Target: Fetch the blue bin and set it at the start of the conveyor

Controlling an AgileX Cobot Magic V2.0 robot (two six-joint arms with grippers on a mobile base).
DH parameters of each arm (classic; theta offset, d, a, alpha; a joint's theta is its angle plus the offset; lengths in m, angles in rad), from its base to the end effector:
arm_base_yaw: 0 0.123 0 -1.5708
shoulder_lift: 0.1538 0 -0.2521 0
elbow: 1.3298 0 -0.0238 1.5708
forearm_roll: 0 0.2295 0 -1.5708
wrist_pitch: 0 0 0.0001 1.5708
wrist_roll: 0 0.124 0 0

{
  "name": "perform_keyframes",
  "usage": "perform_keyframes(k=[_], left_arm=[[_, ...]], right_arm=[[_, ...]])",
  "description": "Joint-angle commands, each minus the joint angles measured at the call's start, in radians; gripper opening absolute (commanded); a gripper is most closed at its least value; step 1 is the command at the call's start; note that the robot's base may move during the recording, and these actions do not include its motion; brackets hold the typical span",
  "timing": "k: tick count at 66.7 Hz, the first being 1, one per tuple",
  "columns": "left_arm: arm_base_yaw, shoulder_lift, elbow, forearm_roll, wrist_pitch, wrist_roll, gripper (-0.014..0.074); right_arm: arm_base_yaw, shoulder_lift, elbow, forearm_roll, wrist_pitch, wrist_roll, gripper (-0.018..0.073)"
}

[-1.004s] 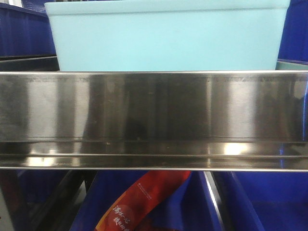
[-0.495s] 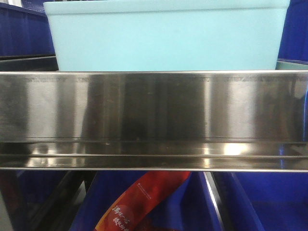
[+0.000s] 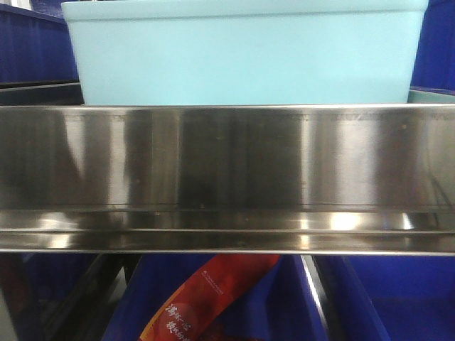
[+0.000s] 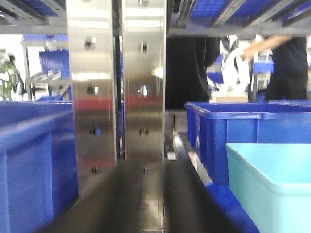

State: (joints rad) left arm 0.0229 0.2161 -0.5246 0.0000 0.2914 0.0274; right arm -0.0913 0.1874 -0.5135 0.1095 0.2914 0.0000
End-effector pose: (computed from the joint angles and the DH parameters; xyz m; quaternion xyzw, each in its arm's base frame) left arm 0.0909 0.0021 0.3374 0.0015 0.6693 0.0187 0.7428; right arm 0.0861 -0.0040 0.3365 0.0531 0.6600 0.0155 0.7492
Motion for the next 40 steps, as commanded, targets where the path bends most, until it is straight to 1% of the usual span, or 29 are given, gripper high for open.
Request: perform_keyframes(k=[1, 5, 10, 12, 15, 19, 23, 27, 29, 32, 40], left_arm=[[-0.005, 0.094, -0.067, 0.008, 0.049, -0.004, 0.0332], [-0.007, 0.145, -0.083, 0.008, 0.034, -0.004, 0.0430], [-0.024, 0.182, -0.095, 0.008, 0.019, -0.004, 0.0516], [-0.044, 0.190, -0.102, 0.008, 0.026, -0.004, 0.0538], [-0.081, 0.198, -0.109, 0.008, 0.043, -0.004, 0.0547], [-0.139, 0.213, -0.122, 0.012, 0.070, 0.014, 0.0549], [-0.214, 0.238, -0.142, 0.012, 0.105, 0.054, 0.0549], [-0.291, 0.287, -0.168, 0.012, 0.133, 0.056, 0.0549], [-0.325, 0.312, -0.180, 0.012, 0.136, 0.056, 0.0549], [-0.393, 0.362, -0.210, 0.012, 0.136, 0.056, 0.0549], [-0.516, 0.513, -0.308, 0.012, 0.146, 0.056, 0.0549]], right_arm=[[0.003, 0.080, -0.043, -0.006, 0.009, -0.008, 0.0439], [0.003, 0.124, -0.045, -0.006, -0.002, -0.008, 0.0582], [0.003, 0.173, -0.043, -0.009, -0.034, -0.008, 0.0570], [0.004, 0.187, -0.049, -0.009, -0.041, -0.008, 0.0570], [0.006, 0.209, -0.064, -0.009, -0.031, -0.008, 0.0570], [0.013, 0.236, -0.100, -0.009, 0.014, -0.023, 0.0570], [0.037, 0.274, -0.141, -0.007, 0.079, -0.075, 0.0570], [0.066, 0.310, -0.177, 0.001, 0.114, -0.105, 0.0570], [0.089, 0.334, -0.196, 0.001, 0.128, -0.108, 0.0570], [0.125, 0.369, -0.217, 0.005, 0.136, -0.108, 0.0570], [0.220, 0.470, -0.291, 0.007, 0.173, -0.108, 0.0570]])
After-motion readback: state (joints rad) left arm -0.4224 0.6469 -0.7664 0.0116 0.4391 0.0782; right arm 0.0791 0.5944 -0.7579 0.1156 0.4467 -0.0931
